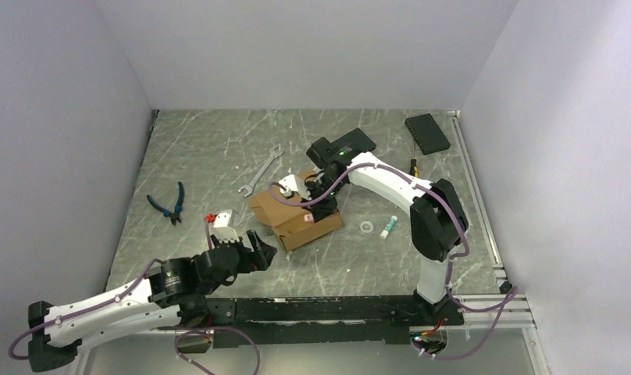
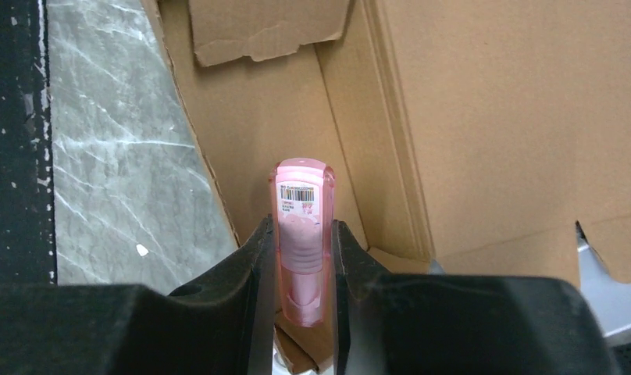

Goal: Fold the paper box

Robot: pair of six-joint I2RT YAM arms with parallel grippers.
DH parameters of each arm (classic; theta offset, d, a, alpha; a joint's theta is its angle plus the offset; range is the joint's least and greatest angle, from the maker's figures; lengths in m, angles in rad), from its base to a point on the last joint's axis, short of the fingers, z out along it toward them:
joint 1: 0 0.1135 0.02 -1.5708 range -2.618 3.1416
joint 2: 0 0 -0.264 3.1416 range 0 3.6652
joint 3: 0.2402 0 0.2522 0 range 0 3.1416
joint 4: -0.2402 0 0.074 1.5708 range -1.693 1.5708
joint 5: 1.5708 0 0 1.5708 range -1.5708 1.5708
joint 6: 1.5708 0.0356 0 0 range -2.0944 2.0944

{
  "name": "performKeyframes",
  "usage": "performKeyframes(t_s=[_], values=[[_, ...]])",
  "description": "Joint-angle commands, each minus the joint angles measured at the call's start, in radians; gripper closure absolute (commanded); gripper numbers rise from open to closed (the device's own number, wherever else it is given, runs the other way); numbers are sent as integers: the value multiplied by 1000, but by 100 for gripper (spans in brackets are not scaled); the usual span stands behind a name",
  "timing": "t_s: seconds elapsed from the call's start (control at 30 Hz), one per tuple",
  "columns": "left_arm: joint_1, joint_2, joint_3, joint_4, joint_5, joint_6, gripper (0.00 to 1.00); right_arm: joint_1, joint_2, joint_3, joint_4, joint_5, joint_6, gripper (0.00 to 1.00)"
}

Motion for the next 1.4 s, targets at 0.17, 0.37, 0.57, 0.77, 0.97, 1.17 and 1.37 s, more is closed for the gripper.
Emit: performKeyframes(t_s=[0.17,0.37,0.57,0.77,0.97,1.17,1.37], values=[[-4,-53,-15,-7,4,-27,10,38,-50,-97,29,-19,12,78],[-4,-40,-12,1,8,-28,10,50,-83,-170,84,-23,56,68],[-4,-10,-17,29,12,-27,10,50,-122,-217,120,-39,80,60],[-4,26,-40,97,11,-23,9,50,-194,-334,193,-50,109,50],[-4,29,-82,248,25,52,9,34,-305,-398,235,-56,143,46],[-4,31,-122,335,29,66,8,-66,-430,-435,226,-212,133,43],[-4,61,-112,285,-25,-3,14,-165,-566,-539,268,-340,55,32]])
